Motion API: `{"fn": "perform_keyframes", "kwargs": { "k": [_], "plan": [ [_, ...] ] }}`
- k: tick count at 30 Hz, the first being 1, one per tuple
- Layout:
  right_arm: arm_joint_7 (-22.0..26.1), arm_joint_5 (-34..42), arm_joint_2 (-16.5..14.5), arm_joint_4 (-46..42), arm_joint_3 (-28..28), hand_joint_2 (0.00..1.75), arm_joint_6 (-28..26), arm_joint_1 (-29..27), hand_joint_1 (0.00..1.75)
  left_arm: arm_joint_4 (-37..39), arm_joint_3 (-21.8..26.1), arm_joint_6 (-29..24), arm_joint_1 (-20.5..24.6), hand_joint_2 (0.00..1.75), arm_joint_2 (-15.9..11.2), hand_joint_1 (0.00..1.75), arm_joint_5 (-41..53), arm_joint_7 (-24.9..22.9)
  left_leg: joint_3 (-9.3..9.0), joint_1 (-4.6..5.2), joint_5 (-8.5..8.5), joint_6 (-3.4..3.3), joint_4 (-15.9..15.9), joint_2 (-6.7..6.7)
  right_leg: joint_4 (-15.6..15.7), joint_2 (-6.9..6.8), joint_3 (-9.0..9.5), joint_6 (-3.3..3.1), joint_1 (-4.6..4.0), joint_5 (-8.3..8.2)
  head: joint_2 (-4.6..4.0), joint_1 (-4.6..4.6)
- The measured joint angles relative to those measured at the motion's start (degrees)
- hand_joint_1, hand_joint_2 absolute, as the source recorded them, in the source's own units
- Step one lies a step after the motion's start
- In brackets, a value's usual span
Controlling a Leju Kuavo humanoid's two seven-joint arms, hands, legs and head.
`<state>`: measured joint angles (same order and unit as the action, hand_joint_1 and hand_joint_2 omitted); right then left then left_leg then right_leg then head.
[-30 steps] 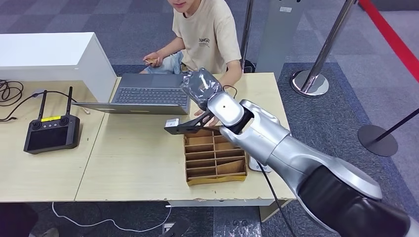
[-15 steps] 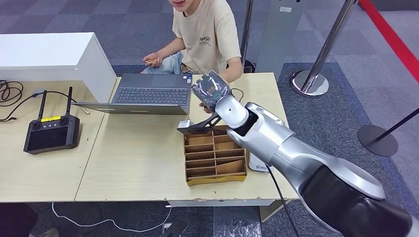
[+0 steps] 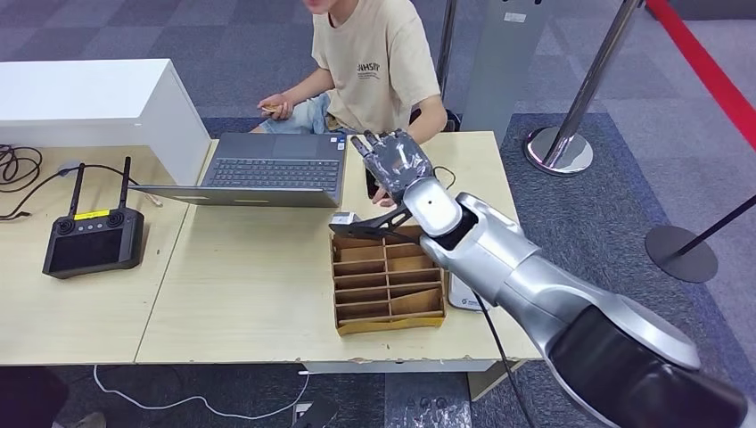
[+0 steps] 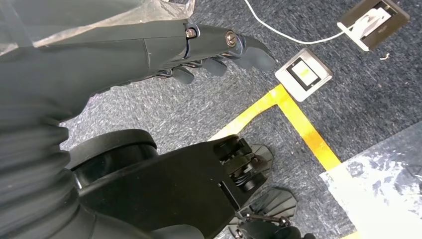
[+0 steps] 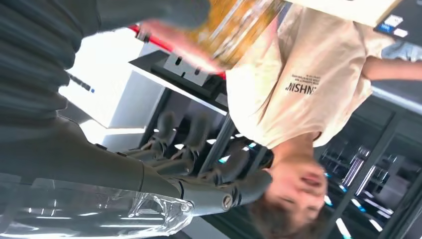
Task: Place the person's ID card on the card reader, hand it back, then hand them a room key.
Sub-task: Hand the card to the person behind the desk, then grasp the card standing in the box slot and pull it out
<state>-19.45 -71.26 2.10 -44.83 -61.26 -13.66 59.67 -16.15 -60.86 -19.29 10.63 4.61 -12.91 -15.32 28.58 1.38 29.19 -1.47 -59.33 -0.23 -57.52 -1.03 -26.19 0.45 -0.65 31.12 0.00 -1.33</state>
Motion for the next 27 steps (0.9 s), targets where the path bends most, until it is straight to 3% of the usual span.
{"fn": "perform_keyframes", "kwargs": {
  "k": [7, 10, 11, 14, 21, 27],
  "plan": [
    [-0.6, 3.0, 1.1, -2.6, 3.5, 1.75, -3.0, -2.0, 0.0, 0.0, 0.2, 0.0, -0.2, 1.75, 0.0, 0.0, 0.1, 0.0, 0.0, 0.0, 0.0, 0.0, 0.0, 0.0, 0.0, 0.0, 0.0, 0.0, 0.0, 0.0, 0.0, 0.01],
    [-0.6, 3.0, 1.4, -3.4, 4.5, 0.44, -3.0, -2.4, 0.0, 0.0, 0.2, 0.0, -0.2, 1.75, 0.0, 0.0, 0.0, 0.0, 0.0, 0.0, 0.0, 0.0, 0.0, 0.0, 0.0, 0.0, 0.0, 0.0, 0.0, 0.0, 0.0, 0.01],
    [-0.6, 3.0, 1.6, -3.7, 4.8, 0.44, -2.9, -2.6, 0.0, 0.0, 0.2, 0.0, -0.2, 1.75, 0.0, 0.0, 0.0, 0.1, -0.01, 0.0, 0.0, 0.0, 0.0, 0.0, 0.0, 0.0, 0.0, 0.0, 0.0, 0.0, 0.0, 0.01],
    [-1.0, 4.7, 2.5, -5.3, 5.8, 1.75, -3.1, -3.4, 0.0, 0.0, 0.3, 0.1, -0.2, 1.75, 0.0, 0.0, -0.1, 0.3, -0.03, -0.01, 0.0, 0.0, 0.0, -0.02, 0.0, 0.0, 0.0, 0.0, 0.0, 0.0, 0.0, 0.01],
    [0.9, 22.5, 7.5, -14.8, 12.9, 1.75, -10.8, -11.7, 0.0, 0.0, 1.5, -0.7, -1.1, 1.75, -0.1, 0.0, -1.3, 1.8, -0.03, -0.01, 0.02, -0.01, 0.0, -0.04, 0.0, -0.01, 0.04, 0.0, 0.01, 0.0, 0.0, -0.01],
    [13.3, 48.3, 10.3, -26.5, 22.3, 1.75, -21.1, -25.7, 0.0, 0.3, 2.5, -0.9, -2.8, 1.75, -0.6, 0.0, -2.5, 3.1, -0.08, -0.03, 0.05, -0.03, 0.0, -0.06, 0.1, -0.02, 0.1, 0.01, 0.01, 0.02, 0.0, 0.01]
  ]
}}
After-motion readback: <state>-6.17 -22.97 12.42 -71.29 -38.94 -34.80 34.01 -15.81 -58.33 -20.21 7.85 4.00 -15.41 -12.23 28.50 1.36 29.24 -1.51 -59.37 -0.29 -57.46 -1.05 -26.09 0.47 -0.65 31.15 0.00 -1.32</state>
